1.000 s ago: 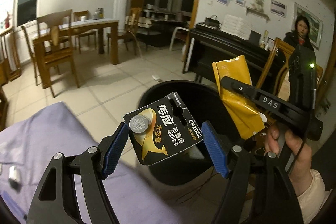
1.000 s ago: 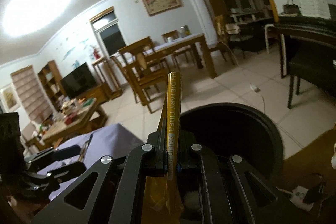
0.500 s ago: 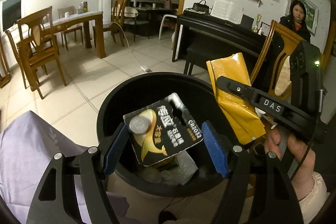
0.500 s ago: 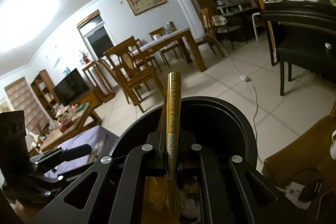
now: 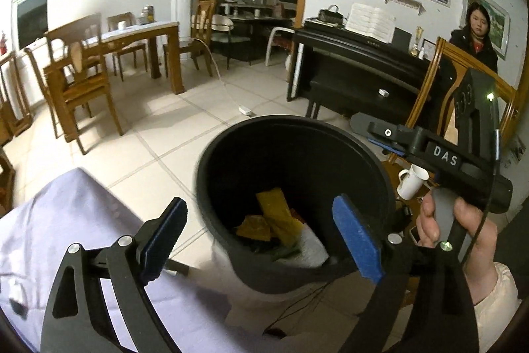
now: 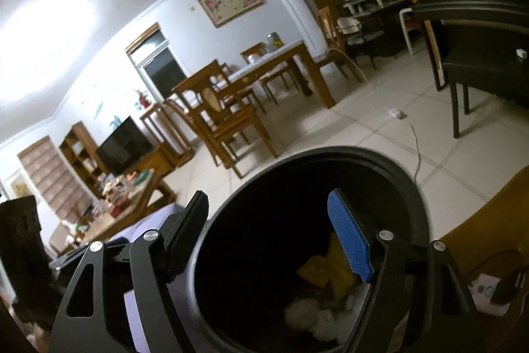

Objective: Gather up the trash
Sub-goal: 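Open both tools to drop card and wrapper into the bin, then grasp the blue strip with left tool while right tool grasps black-and-clear cap, then carry blue strip and plastic cap over the black bin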

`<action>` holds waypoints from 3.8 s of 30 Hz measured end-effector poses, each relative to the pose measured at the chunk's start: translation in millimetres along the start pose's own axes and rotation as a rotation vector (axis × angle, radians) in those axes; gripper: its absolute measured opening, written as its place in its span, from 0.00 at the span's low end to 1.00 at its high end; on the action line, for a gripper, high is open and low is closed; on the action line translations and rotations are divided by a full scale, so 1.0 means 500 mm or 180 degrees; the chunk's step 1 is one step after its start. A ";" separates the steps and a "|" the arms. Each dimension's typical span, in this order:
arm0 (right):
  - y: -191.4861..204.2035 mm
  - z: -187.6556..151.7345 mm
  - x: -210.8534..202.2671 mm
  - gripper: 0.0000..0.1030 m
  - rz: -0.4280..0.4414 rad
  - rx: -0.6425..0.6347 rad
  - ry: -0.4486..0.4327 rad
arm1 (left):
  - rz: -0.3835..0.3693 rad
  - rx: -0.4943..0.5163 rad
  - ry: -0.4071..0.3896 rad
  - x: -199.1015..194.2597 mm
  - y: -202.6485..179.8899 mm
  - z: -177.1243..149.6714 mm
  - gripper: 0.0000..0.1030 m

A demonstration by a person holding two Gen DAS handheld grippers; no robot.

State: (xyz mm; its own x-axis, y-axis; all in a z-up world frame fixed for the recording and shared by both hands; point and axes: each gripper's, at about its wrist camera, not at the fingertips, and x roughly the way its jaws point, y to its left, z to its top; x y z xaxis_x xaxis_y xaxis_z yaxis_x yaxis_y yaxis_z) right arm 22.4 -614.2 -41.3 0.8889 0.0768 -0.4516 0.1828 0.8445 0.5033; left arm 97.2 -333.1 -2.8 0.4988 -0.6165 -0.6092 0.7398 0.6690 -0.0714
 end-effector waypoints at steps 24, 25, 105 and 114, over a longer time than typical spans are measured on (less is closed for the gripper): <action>0.618 -0.202 0.175 0.72 0.0806 -0.1084 0.0867 | 0.1400 -0.1109 0.0287 -0.274 0.398 -0.254 0.87; 0.636 -0.211 0.184 0.72 0.0818 -0.1128 0.0894 | 0.1402 -0.1110 0.0312 -0.270 0.402 -0.256 0.87; 0.846 -0.380 0.428 0.60 0.1052 -0.2103 0.2087 | 0.1255 -0.1754 0.0456 -0.288 0.582 -0.312 0.28; 0.870 -0.414 0.438 0.46 0.0803 -0.2582 0.1888 | 0.1590 -0.1392 0.0561 -0.264 0.581 -0.302 0.22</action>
State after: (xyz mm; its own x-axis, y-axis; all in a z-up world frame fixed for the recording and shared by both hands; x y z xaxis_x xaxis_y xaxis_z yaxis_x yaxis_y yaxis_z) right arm 209.4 -120.1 -73.9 0.4720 0.3642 -0.8028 -0.5133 0.8539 0.0856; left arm 178.2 5.3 -62.2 0.6243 -0.1387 -0.7688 0.1714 0.9845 -0.0384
